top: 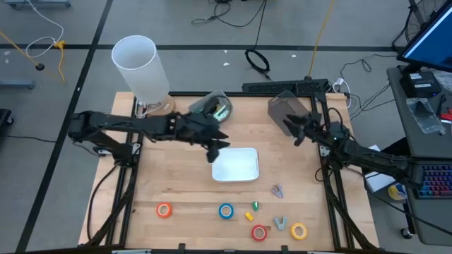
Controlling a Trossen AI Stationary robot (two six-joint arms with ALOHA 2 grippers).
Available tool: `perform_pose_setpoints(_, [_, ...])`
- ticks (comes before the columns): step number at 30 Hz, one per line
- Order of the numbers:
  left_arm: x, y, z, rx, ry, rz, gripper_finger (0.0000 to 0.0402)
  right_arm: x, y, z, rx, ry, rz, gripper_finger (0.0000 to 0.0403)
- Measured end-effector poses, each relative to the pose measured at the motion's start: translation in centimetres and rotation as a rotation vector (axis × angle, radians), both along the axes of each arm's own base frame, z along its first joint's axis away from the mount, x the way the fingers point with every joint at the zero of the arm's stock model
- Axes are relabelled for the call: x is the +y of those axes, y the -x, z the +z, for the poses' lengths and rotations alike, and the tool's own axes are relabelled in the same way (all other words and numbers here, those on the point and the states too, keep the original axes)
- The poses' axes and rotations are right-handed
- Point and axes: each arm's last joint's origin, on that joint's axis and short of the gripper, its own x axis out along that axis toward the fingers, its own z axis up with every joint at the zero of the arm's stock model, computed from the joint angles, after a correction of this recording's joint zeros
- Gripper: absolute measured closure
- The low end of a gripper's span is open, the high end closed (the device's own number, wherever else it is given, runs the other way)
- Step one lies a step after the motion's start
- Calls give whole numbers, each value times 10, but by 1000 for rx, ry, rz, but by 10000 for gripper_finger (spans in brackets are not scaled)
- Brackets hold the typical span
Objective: Pick and place Stapler, Stapler remover, tape
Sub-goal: Put the green stapler into the gray bin
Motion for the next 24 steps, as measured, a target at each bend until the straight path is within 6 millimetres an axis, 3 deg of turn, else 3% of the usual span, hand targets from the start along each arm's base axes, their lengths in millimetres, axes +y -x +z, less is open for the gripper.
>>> perform_pose_setpoints(5, [0, 45, -17, -83, 26, -42, 245, 7, 2, 18, -150, 134, 173, 232])
perform_pose_setpoints(14, [-12, 131, -61, -306, 84, -89, 245, 18, -1, 29, -214, 244, 306, 232])
perform_pose_setpoints(24, [-19, 184, -106, -440, 115, -147, 245, 32, -23, 65, -116, 298, 321, 232])
